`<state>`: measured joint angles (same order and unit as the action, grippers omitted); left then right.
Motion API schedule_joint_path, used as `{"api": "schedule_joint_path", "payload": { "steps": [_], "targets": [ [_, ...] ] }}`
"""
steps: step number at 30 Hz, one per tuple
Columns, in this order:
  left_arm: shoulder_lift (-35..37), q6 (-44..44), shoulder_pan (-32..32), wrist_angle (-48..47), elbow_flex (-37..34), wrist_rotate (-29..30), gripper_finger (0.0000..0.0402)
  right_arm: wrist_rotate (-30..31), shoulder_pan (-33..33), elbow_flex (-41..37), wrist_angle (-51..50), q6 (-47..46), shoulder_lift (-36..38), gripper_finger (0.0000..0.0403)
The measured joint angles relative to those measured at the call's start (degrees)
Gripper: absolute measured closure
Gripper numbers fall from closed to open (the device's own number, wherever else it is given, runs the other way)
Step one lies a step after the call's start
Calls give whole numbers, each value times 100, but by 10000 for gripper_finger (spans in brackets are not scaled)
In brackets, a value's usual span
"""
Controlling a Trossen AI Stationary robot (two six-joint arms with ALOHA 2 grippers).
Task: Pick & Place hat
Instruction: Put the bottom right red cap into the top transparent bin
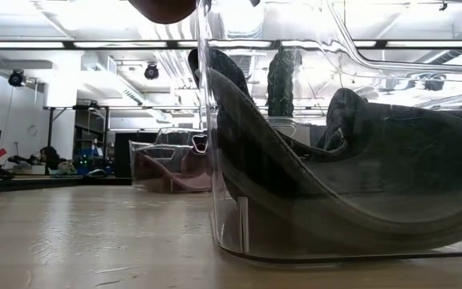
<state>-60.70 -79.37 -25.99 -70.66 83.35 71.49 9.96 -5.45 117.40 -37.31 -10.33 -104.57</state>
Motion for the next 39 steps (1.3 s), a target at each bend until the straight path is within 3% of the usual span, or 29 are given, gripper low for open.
{"api": "schedule_joint_path", "payload": {
  "steps": [3, 5, 10, 12, 18, 23, 31, 39],
  "targets": [
    [75, 206, 1, 11, 0, 0, 394, 28, 15, 0, 301, -41, -62, 196],
    [116, 343, 1, 21, -1, -12, 394, -15, 22, 2, 360, -211, -109, 223],
    [176, 778, 3, 241, 0, -68, 373, -586, -167, 1, 295, -602, -196, 363],
    [171, 942, 1, 375, 0, -82, 364, -617, -244, 2, 262, -714, -209, 382],
    [190, 1349, 3, 423, 0, -45, 336, -722, -537, 7, 14, -1153, -221, 391],
    [303, 1405, 1, 419, 2, -76, 284, -759, -897, 22, -248, -1392, -212, 392],
    [291, 1496, 1, 430, 103, -61, 201, -1598, -1380, 13, -1195, -1854, -366, 393],
    [272, 1904, 1, 730, 133, 11, 179, -1934, -1443, 7, -1691, -1932, -987, 392]
  ]
}}
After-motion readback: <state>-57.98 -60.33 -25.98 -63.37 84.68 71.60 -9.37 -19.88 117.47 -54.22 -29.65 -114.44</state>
